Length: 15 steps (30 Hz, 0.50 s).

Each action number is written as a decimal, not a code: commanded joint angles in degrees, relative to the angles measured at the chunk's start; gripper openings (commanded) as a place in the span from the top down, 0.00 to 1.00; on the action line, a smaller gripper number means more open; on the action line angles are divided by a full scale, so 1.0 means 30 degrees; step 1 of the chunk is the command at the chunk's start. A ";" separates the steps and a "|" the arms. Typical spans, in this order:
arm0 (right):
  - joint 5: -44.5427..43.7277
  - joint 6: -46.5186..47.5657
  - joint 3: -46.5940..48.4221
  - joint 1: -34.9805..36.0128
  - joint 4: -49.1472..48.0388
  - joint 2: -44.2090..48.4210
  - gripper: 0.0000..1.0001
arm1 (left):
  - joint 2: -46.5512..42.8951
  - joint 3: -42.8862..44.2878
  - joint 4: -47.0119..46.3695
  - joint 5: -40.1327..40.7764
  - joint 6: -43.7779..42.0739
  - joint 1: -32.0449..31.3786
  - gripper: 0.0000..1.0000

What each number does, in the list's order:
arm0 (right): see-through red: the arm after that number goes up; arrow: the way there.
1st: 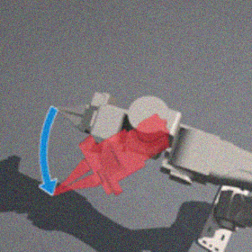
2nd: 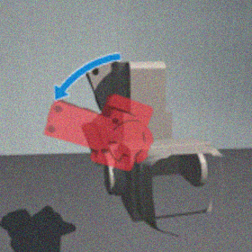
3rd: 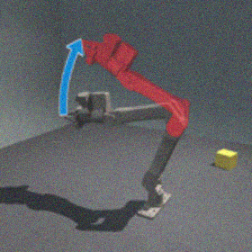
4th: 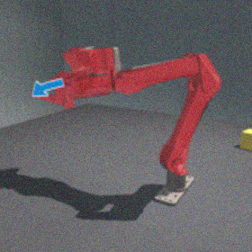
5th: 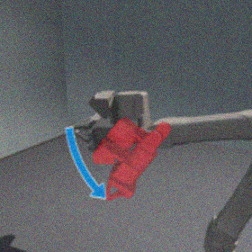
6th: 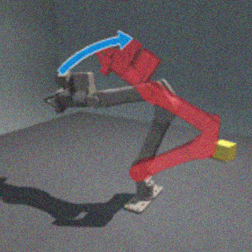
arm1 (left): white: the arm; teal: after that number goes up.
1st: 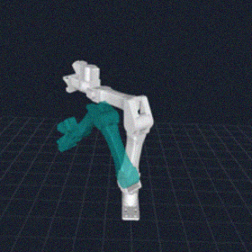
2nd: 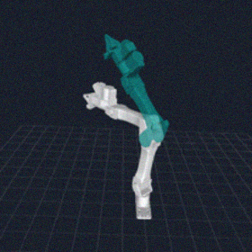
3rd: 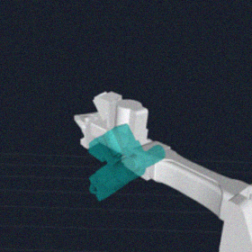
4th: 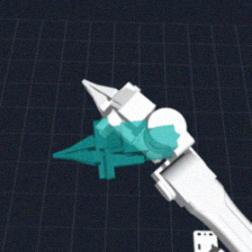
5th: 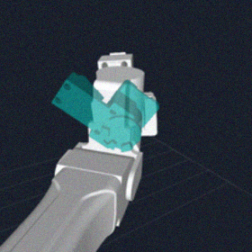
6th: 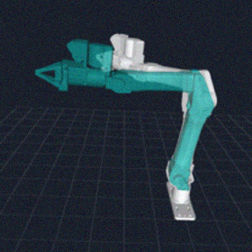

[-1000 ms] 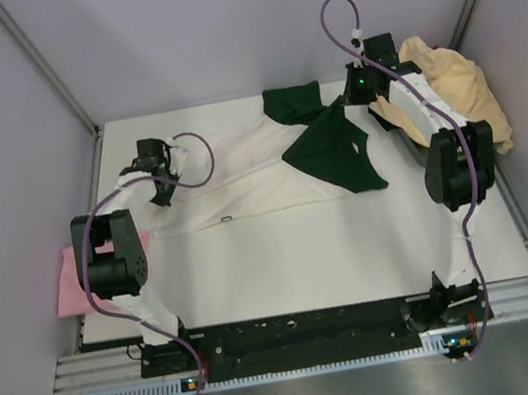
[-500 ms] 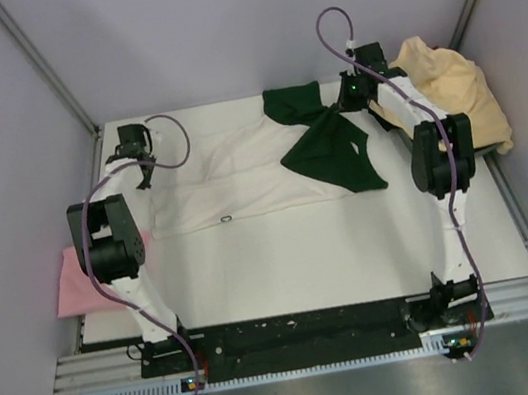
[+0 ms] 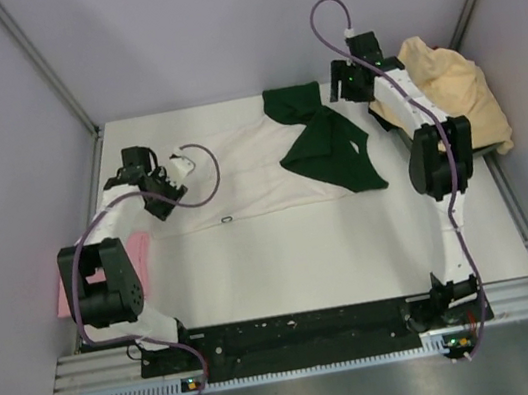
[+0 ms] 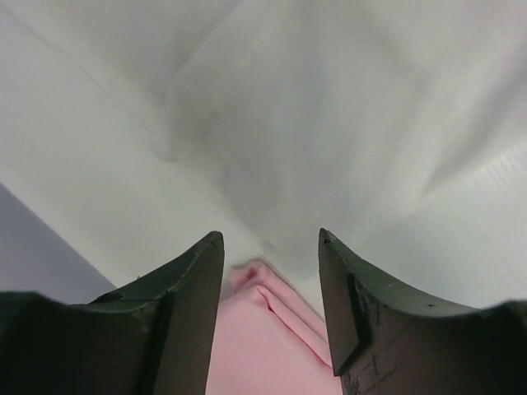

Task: Fold and stack the t-shirts
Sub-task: Fold the flattened tshirt in 1/3 of the way

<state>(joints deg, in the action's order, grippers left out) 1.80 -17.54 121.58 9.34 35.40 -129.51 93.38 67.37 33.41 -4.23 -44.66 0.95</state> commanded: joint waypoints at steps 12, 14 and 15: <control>0.0593 0.1454 -1.8427 -0.0944 -0.1186 1.1207 0.33 | 0.0804 -0.2975 -0.0412 0.0441 -0.4243 -0.0199 0.41; 0.1388 0.1102 -1.9428 -0.1296 -0.2330 1.1354 0.34 | 0.1068 -0.3267 -0.0879 0.0764 -0.4243 -0.0229 0.42; 0.1797 0.0898 -1.9781 -0.1356 -0.3003 1.1268 0.35 | 0.1156 -0.3385 -0.1114 0.0910 -0.4214 -0.0229 0.44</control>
<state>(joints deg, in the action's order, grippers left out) -0.21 -12.58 66.50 7.07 35.92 -97.56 95.79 58.33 33.54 -3.44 -56.16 0.62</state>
